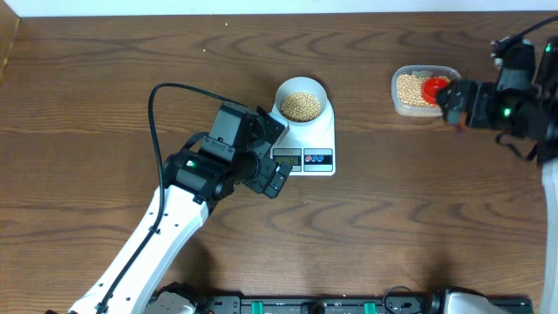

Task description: Scoop item into bowl and weigh 50g on scale

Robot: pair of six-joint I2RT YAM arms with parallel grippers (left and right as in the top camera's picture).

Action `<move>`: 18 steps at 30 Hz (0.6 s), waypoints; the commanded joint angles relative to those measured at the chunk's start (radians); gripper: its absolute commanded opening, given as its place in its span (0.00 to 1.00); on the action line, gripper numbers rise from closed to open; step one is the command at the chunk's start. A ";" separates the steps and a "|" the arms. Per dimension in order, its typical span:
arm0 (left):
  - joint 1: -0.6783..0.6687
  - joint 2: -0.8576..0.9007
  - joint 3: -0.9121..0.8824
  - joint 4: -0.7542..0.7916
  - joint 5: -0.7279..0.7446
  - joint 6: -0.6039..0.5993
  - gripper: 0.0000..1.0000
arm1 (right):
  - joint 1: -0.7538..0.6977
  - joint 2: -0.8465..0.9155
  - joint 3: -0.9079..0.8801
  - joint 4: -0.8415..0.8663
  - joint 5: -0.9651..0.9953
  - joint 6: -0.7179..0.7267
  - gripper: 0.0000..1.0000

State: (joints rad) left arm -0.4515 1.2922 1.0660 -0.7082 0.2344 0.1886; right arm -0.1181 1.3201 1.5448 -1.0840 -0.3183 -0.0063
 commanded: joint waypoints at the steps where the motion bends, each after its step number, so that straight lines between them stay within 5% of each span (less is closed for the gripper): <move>1: 0.005 0.002 0.002 -0.001 0.005 0.017 0.98 | 0.050 -0.096 0.007 -0.018 -0.002 -0.051 0.99; 8: 0.005 0.002 0.002 -0.001 0.005 0.017 0.98 | 0.060 -0.248 0.007 -0.130 0.018 -0.177 0.99; 18: 0.005 0.002 0.002 -0.001 0.005 0.017 0.98 | 0.061 -0.435 -0.059 -0.190 0.156 -0.179 0.99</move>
State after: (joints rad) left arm -0.4515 1.2922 1.0660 -0.7074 0.2344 0.1886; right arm -0.0628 0.9413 1.5372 -1.2896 -0.2424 -0.1631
